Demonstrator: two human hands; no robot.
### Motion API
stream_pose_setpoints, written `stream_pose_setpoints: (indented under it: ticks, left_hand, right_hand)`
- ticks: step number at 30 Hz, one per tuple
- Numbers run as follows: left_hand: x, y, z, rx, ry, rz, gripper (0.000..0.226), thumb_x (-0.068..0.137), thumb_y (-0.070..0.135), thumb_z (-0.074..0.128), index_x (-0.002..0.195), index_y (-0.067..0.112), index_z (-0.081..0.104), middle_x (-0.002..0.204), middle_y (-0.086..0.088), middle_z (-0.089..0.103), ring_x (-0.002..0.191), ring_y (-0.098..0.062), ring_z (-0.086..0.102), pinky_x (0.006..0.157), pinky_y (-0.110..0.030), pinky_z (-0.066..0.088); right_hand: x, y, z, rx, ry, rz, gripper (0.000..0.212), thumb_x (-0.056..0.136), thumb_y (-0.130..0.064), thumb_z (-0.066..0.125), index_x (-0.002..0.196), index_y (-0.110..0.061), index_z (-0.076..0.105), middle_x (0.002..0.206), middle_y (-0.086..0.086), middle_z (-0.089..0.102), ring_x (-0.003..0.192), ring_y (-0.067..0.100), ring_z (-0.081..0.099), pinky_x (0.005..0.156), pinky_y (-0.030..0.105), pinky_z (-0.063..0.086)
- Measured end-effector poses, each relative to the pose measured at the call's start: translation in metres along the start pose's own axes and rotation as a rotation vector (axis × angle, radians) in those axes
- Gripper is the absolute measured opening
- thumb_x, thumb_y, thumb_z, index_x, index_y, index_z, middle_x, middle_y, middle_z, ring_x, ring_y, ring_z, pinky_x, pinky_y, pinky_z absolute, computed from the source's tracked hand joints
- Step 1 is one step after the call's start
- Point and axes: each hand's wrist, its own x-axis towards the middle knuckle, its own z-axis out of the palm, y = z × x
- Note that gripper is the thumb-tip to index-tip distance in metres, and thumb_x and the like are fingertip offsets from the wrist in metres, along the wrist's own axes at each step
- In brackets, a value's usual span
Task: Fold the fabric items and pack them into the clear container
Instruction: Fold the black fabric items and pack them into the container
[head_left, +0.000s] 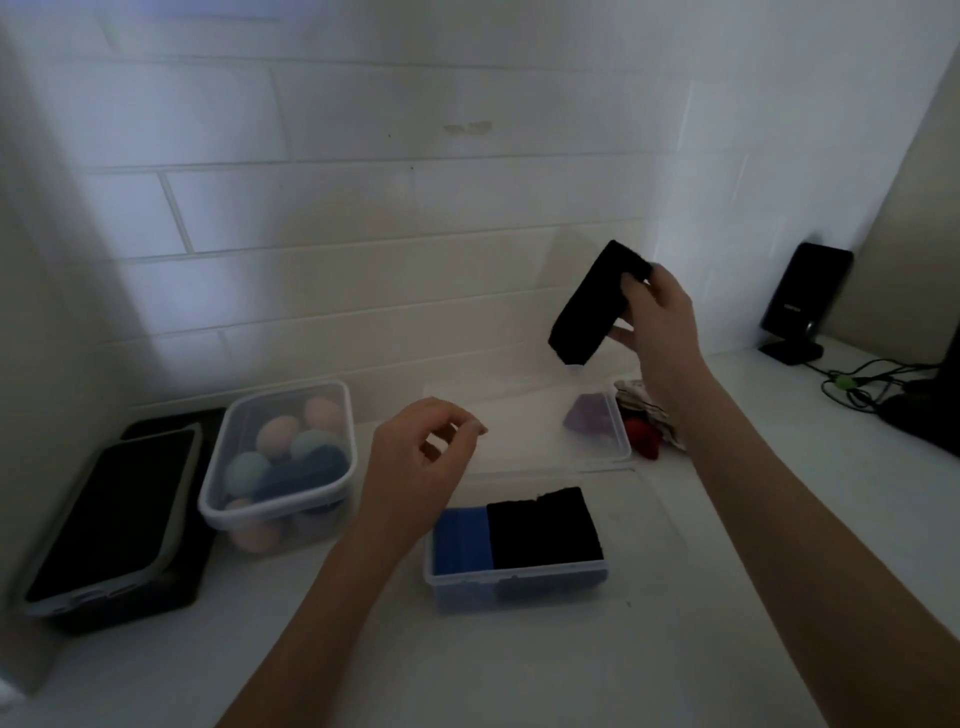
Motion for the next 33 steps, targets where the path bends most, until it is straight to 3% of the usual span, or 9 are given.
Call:
stream_pose_setpoints:
  ticks: [3,7,12,17,20,23,29,31,33]
  left_hand:
    - [0.014,0.018,0.003,-0.066,0.056,-0.017,0.019,0.081,0.029,0.058,0.098,0.023,0.063,0.095,0.014,0.063,0.088,0.000,0.060,0.072,-0.008,0.046]
    - [0.037,0.036,0.019,-0.039,-0.171,-0.096,0.054,0.088,0.039,0.057,0.137,0.025,0.039,0.136,0.007,0.048,0.124,-0.007,0.045,0.104,-0.022,0.036]
    - [0.045,0.036,0.026,-0.169,-0.247,-0.175,0.018,0.088,0.029,0.060,0.105,0.021,0.062,0.095,0.002,0.071,0.087,-0.017,0.067,0.076,-0.025,0.053]
    - [0.038,0.031,0.028,-0.417,-0.215,-0.276,0.015,0.083,0.014,0.067,0.090,0.027,0.064,0.076,0.007,0.073,0.073,-0.016,0.072,0.065,-0.025,0.056]
    - [0.037,0.031,0.028,-0.529,-0.215,-0.345,0.019,0.083,0.012,0.066,0.099,0.023,0.063,0.083,0.005,0.074,0.074,-0.017,0.073,0.064,-0.022,0.056]
    - [0.034,0.029,0.029,-0.549,-0.274,-0.406,0.025,0.085,0.012,0.063,0.110,0.015,0.060,0.094,-0.001,0.073,0.081,-0.018,0.073,0.070,-0.024,0.058]
    - [0.033,0.025,0.028,-0.691,-0.369,-0.507,0.024,0.097,0.023,0.043,0.105,0.014,0.063,0.097,-0.007,0.075,0.095,-0.025,0.070,0.084,-0.035,0.057]
    - [0.033,0.025,0.029,-0.715,-0.339,-0.504,0.027,0.098,0.021,0.039,0.103,0.011,0.064,0.090,-0.007,0.075,0.089,-0.025,0.071,0.080,-0.035,0.057]
    - [0.034,0.026,0.028,-0.753,-0.294,-0.515,0.027,0.098,0.018,0.039,0.105,0.007,0.063,0.086,-0.008,0.075,0.083,-0.024,0.072,0.075,-0.032,0.059]
  right_hand:
    - [-0.030,-0.023,0.010,0.108,-0.084,0.033,0.018,0.096,-0.012,0.045,0.101,-0.019,0.061,0.090,-0.003,0.065,0.080,0.011,0.067,0.067,0.025,0.057]
    - [-0.060,-0.032,0.025,0.169,-0.194,0.063,0.019,0.097,-0.013,0.044,0.100,-0.020,0.062,0.095,0.003,0.067,0.080,0.015,0.069,0.073,0.033,0.057]
    - [-0.071,-0.032,0.033,0.150,-0.269,0.022,0.022,0.097,-0.012,0.042,0.107,-0.015,0.062,0.115,0.024,0.064,0.100,0.028,0.064,0.086,0.042,0.053]
    - [-0.063,-0.020,0.031,0.026,-0.402,0.051,0.023,0.096,-0.019,0.047,0.115,-0.013,0.058,0.117,0.012,0.067,0.109,0.023,0.064,0.093,0.033,0.052]
    - [-0.062,-0.011,0.029,-0.108,-0.532,0.077,0.031,0.090,-0.015,0.059,0.120,-0.009,0.058,0.115,0.016,0.067,0.103,0.024,0.065,0.092,0.039,0.052]
    - [-0.060,-0.005,0.029,-0.138,-0.513,0.055,0.025,0.088,-0.008,0.062,0.112,0.000,0.063,0.109,0.032,0.064,0.088,0.037,0.062,0.080,0.044,0.045]
    - [-0.056,-0.007,0.022,-0.077,-0.484,0.004,0.015,0.085,-0.003,0.064,0.092,-0.015,0.068,0.077,-0.003,0.070,0.066,0.008,0.061,0.052,0.016,0.044]
    - [-0.059,-0.010,0.021,-0.074,-0.574,-0.027,0.023,0.086,0.001,0.061,0.102,-0.015,0.065,0.079,-0.010,0.070,0.071,0.002,0.063,0.057,0.013,0.047]
    - [-0.060,-0.011,0.020,-0.138,-0.664,-0.075,0.033,0.086,0.005,0.058,0.111,-0.016,0.063,0.098,-0.007,0.072,0.095,0.003,0.065,0.076,0.017,0.052]
